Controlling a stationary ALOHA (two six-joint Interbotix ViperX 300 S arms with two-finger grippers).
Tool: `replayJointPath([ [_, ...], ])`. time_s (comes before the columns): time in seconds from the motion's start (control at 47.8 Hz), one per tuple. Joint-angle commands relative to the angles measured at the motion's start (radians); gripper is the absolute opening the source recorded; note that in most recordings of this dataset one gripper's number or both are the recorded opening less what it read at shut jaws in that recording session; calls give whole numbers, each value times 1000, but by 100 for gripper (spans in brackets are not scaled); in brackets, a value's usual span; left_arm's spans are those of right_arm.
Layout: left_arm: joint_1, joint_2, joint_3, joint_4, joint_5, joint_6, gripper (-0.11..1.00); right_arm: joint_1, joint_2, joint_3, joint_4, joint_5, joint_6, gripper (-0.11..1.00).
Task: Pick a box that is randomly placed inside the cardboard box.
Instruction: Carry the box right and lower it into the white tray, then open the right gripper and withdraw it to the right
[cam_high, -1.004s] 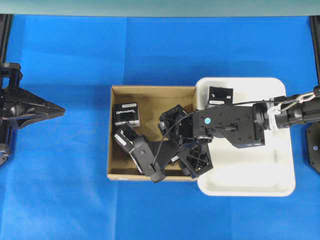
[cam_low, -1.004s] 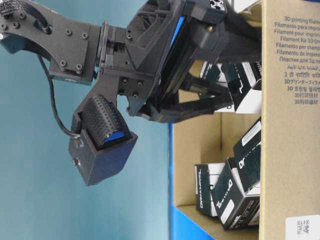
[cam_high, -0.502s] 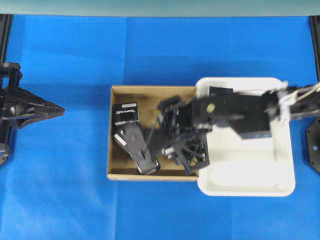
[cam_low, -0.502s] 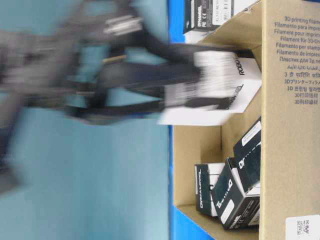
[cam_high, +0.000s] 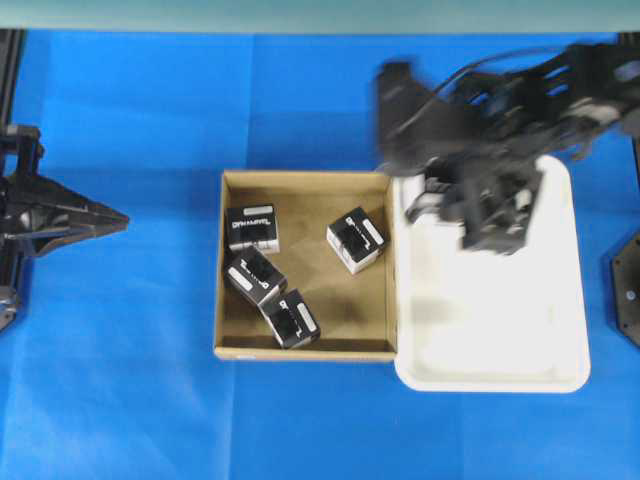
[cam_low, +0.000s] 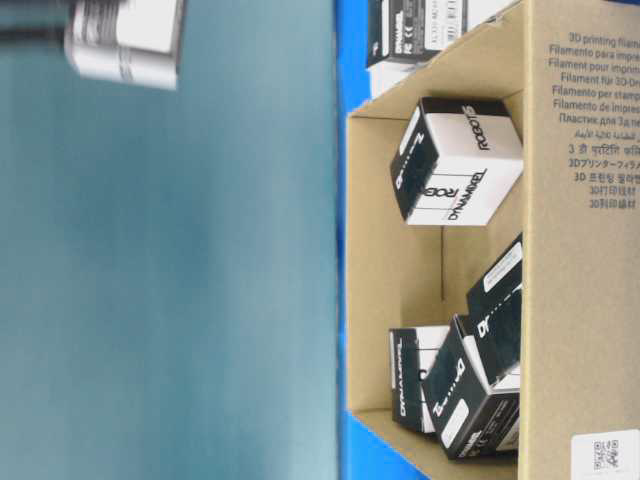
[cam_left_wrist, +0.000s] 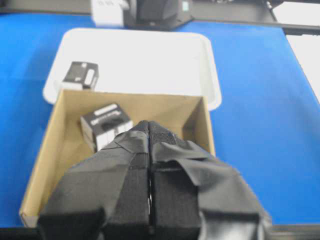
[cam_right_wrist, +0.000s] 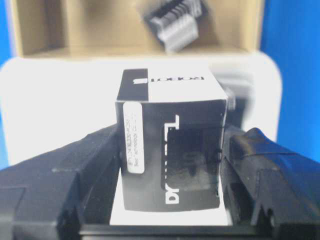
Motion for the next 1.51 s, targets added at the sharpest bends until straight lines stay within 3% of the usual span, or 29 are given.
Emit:
replayJointPath([
  [0.0, 3, 6, -25, 2, -5, -2, -7, -44, -81, 81, 0, -3, -3, 60],
  [0.23, 3, 6, -25, 2, -5, 0, -7, -141, -190, 261, -38, -54, -77, 60],
  [0.397, 3, 6, -25, 3, -5, 0, -7, -158, -167, 382, -41, -179, -195, 60],
  [0.502, 5, 6, -25, 2, -5, 0, -7, -158, -130, 433, -41, -247, -235, 60],
  [0.857, 3, 3, -25, 3, -5, 0, -7, -181, 41, 532, -41, -469, -238, 60],
  [1.485, 3, 9, -25, 3, -5, 2, -7, -202, 91, 557, -26, -538, -233, 60],
])
